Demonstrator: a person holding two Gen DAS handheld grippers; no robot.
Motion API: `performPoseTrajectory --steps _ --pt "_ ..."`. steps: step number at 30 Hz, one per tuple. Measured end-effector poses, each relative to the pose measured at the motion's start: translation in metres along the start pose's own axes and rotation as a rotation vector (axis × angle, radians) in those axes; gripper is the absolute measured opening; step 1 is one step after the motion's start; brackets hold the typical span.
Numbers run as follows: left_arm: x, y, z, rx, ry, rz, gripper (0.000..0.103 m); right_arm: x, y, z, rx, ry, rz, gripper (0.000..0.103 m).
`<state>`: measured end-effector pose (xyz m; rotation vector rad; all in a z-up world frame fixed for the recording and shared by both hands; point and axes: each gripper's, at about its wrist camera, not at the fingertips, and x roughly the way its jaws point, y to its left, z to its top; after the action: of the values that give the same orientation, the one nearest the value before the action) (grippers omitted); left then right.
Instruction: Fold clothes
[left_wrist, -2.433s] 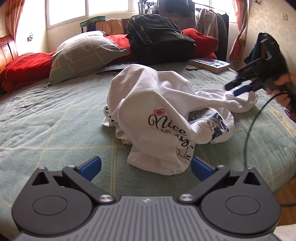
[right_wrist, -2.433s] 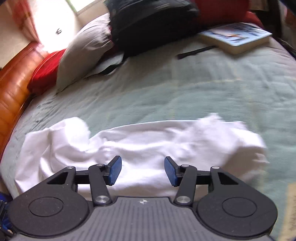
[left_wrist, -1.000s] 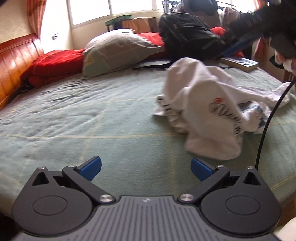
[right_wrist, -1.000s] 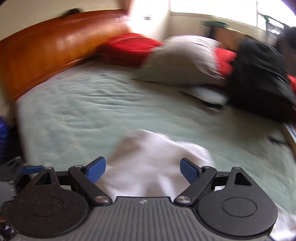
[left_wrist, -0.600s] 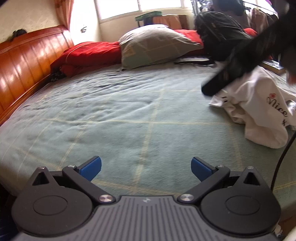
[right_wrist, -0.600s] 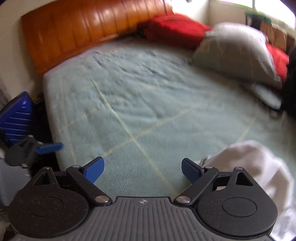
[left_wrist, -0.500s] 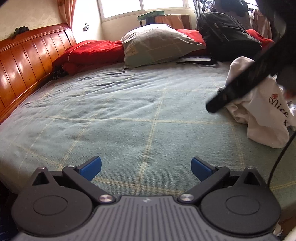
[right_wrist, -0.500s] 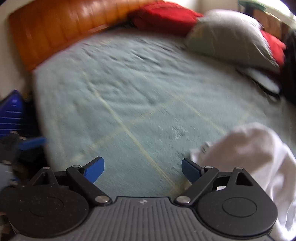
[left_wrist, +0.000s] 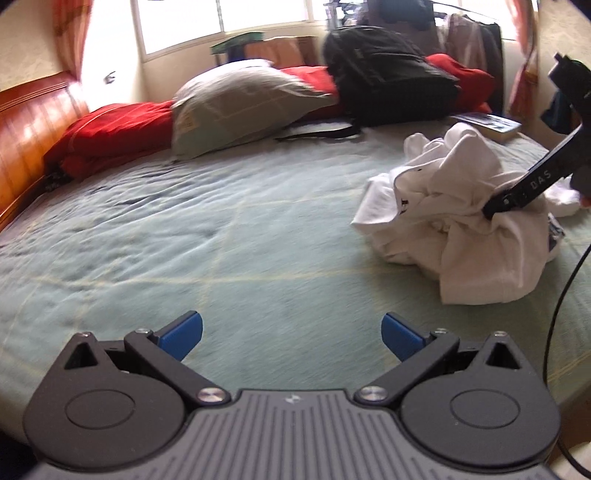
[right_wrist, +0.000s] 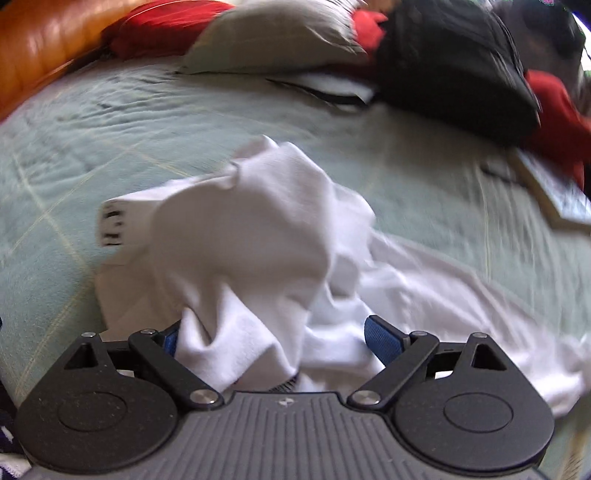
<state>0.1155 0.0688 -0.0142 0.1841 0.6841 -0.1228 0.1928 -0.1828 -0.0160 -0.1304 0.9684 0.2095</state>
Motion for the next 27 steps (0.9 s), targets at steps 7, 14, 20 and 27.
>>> performPoseTrajectory --steps 7,14,20,27 --pt "0.028 -0.019 0.022 0.033 -0.016 -0.052 0.102 -0.005 -0.036 -0.008 0.065 -0.066 -0.073 0.095" --pt "0.073 -0.056 0.049 0.148 -0.033 -0.094 0.102 -0.018 -0.052 -0.014 0.107 -0.102 -0.016 0.095" --pt "0.105 -0.074 0.066 0.256 -0.086 -0.048 0.102 -0.036 -0.044 -0.014 0.068 -0.176 0.075 0.095" --pt "0.126 -0.047 0.097 0.221 -0.129 0.046 0.102 -0.071 -0.050 -0.013 0.076 -0.340 0.158 0.101"
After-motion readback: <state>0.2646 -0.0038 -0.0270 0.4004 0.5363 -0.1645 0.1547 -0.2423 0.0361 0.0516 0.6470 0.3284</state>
